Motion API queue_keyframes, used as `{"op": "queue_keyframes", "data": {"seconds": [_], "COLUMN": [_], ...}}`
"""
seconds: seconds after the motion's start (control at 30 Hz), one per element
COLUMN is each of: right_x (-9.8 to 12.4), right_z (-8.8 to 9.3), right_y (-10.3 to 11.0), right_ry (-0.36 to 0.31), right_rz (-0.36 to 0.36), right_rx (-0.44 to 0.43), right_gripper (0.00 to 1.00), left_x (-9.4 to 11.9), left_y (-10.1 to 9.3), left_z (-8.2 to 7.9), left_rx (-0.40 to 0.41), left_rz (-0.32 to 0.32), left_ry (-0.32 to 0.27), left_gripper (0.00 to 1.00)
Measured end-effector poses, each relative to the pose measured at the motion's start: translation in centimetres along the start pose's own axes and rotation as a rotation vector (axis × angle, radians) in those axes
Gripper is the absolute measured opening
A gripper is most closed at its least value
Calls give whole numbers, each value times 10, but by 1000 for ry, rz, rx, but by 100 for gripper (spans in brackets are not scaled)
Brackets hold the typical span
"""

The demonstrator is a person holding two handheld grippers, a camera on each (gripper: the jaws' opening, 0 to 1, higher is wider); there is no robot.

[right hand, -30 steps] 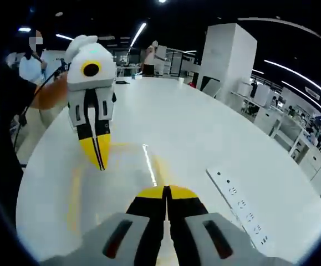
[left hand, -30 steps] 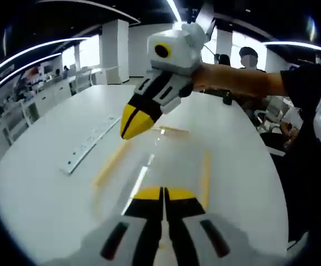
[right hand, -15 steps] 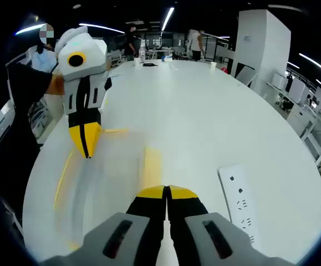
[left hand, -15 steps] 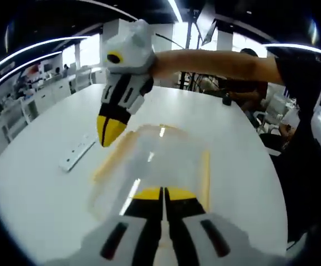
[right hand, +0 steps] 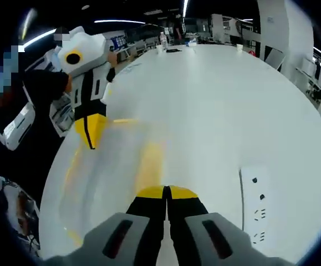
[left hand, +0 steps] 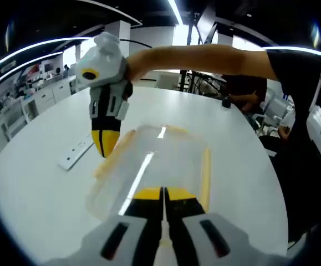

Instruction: Snap each plastic latch of the storage box into its locked position after aligning the lid with the box until every specified latch is closed and the lid sits flush.

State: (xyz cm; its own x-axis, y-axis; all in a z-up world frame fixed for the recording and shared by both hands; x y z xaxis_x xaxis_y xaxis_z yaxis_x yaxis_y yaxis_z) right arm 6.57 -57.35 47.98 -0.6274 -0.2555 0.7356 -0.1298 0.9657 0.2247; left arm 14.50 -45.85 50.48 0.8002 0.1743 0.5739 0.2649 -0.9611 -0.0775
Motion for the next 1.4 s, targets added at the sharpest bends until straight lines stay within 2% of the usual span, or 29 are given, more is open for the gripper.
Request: {"op": "queue_keyframes", "data": {"seconds": [0.23,0.3,0.33,0.47,0.7,0.8,0.87,1.1,1.13,1.17,1.2,1.4], "right_x": [-5,-8,-9,-10,-11,-11,-12,-14,-14,-13,-13,-15], "right_z": [2,1,1,-1,2,3,5,3,3,2,2,4], "right_y": [2,11,9,5,2,2,4,7,9,4,4,2], "right_ry": [52,60,73,79,60,45,29,-4,0,-3,-5,-15], "right_rz": [-62,-136,-112,-135,-209,-245,-276,-319,-320,-322,-332,-377], "right_rx": [19,18,33,37,-16,-6,-46,-8,-36,-13,-41,-74], "right_gripper": [0,0,0,0,0,0,0,0,0,0,0,0], "left_x": [-3,-3,-4,-5,-4,-5,-6,-8,-6,-5,-5,-7], "left_y": [0,-1,-1,-2,4,3,2,0,4,8,8,4], "left_z": [-1,-1,-1,-1,-2,-3,-3,-3,-4,-4,-5,-4], "left_rx": [2,0,-2,4,-6,-6,-4,4,4,4,5,7], "left_rz": [7,7,8,11,2,0,-1,-2,-4,-11,-14,-26], "left_ry": [-13,-15,-18,-26,-14,-12,-11,-2,2,14,18,29], "left_gripper": [0,0,0,0,0,0,0,0,0,0,0,0]}}
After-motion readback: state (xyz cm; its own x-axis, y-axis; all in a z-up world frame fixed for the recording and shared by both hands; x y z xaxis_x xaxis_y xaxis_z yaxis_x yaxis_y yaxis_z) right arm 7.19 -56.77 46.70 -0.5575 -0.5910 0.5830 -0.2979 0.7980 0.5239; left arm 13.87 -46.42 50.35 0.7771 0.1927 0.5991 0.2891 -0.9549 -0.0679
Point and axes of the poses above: the point that each gripper's makers call its tool centre point, and the gripper's own axes: x roughly backward along the fingers, y roughly to its left, z roughly out of its underside, the point moved 4 cm from there along x, roughly backward along the fingers, and after that the axes turned 2 degrees about -z, right-handed, at the moved point
